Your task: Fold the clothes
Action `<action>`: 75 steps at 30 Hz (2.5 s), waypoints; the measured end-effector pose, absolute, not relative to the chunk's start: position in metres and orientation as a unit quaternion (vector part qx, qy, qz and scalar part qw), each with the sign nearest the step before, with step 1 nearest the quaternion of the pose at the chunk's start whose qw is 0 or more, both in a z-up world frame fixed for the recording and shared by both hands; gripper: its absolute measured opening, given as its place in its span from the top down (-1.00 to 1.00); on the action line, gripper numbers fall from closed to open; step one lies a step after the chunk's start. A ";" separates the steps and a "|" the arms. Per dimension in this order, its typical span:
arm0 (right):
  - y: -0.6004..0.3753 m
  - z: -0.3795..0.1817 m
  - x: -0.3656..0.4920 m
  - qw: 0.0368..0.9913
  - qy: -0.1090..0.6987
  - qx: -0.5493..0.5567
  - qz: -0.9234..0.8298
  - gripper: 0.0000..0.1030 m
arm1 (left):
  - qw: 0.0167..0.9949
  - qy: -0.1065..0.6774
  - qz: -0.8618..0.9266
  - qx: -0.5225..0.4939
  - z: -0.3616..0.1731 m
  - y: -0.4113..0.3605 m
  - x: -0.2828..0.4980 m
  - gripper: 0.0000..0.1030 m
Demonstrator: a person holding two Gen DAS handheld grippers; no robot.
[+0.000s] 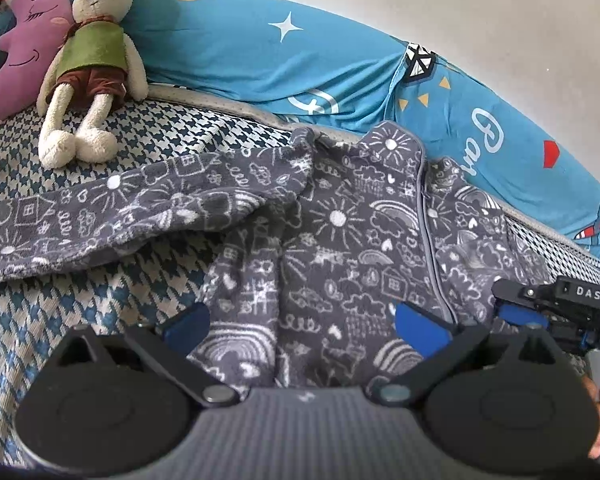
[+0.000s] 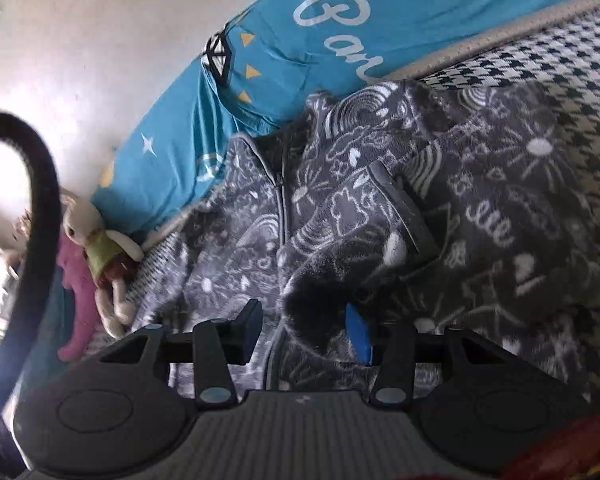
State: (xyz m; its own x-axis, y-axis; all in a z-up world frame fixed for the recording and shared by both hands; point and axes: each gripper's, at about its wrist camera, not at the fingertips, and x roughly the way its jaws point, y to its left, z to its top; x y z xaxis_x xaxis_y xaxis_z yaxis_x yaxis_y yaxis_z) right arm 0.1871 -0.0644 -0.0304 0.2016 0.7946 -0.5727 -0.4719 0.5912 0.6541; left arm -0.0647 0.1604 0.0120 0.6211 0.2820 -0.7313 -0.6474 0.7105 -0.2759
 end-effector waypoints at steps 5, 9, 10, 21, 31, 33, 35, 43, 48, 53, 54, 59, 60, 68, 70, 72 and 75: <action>-0.095 -0.015 0.190 0.767 0.448 0.202 0.412 0.09 | 0.861 0.343 0.271 -0.262 0.011 0.158 -0.063 -0.99; -0.120 -0.007 0.191 0.773 0.438 0.232 0.396 0.09 | 0.861 0.344 0.271 -0.258 0.009 0.156 -0.061 -0.99; -0.125 -0.006 0.191 0.777 0.435 0.233 0.390 0.09 | 0.862 0.344 0.271 -0.256 0.009 0.155 -0.061 -0.99; -0.156 -0.004 0.177 0.774 0.430 0.275 0.376 0.09 | 0.869 0.340 0.274 -0.233 0.010 0.146 -0.057 -0.99; -0.140 0.012 0.134 0.744 0.413 0.274 0.449 -0.23 | 0.875 0.249 0.336 -0.243 0.041 0.172 -0.078 -0.99; -0.138 0.016 0.127 0.753 0.402 0.263 0.450 -0.36 | 0.873 0.229 0.359 -0.237 0.049 0.180 -0.084 -0.99; -0.133 0.020 0.128 0.777 0.388 0.232 0.437 -0.36 | 0.871 0.212 0.388 -0.214 0.058 0.187 -0.087 -0.99; -0.114 -0.003 0.183 0.794 0.426 0.220 0.374 -0.36 | 0.863 0.220 0.401 -0.214 0.056 0.207 -0.068 -0.99; -0.091 -0.016 0.203 0.795 0.448 0.210 0.352 -0.36 | 0.872 0.244 0.380 -0.191 0.047 0.196 -0.045 -0.99; -0.078 -0.031 0.210 0.785 0.472 0.221 0.334 -0.36 | 0.880 0.261 0.352 -0.185 0.041 0.186 -0.030 -0.99; -0.076 -0.032 0.211 0.783 0.472 0.226 0.336 -0.36 | 0.881 0.264 0.348 -0.184 0.040 0.184 -0.029 -0.99; -0.061 -0.033 0.215 0.804 0.443 0.214 0.335 -0.07 | 0.882 0.269 0.337 -0.189 0.038 0.180 -0.028 -0.99; -0.059 -0.035 0.215 0.802 0.443 0.217 0.337 0.16 | 0.882 0.269 0.337 -0.191 0.038 0.180 -0.028 -0.99; -0.031 -0.020 0.196 0.766 0.399 0.263 0.430 0.65 | 0.873 0.260 0.359 -0.202 0.043 0.192 -0.040 -0.99; -0.017 -0.012 0.185 0.744 0.385 0.269 0.476 0.71 | 0.871 0.256 0.370 -0.199 0.046 0.195 -0.044 -0.99; 0.001 -0.005 0.173 0.729 0.375 0.259 0.511 0.71 | 0.867 0.250 0.384 -0.194 0.048 0.197 -0.049 -0.99; 0.025 -0.001 0.152 0.718 0.373 0.218 0.546 0.71 | 0.862 0.243 0.402 -0.191 0.049 0.202 -0.057 -0.99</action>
State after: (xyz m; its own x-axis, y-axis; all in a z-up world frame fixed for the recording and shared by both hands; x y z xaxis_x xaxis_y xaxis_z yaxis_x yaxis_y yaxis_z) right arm 0.1520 0.0253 -0.0013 0.1252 0.9464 -0.2978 -0.6217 0.3088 0.7199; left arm -0.0569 0.2022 0.0494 0.5584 0.6005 -0.5723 -0.7859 0.6039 -0.1332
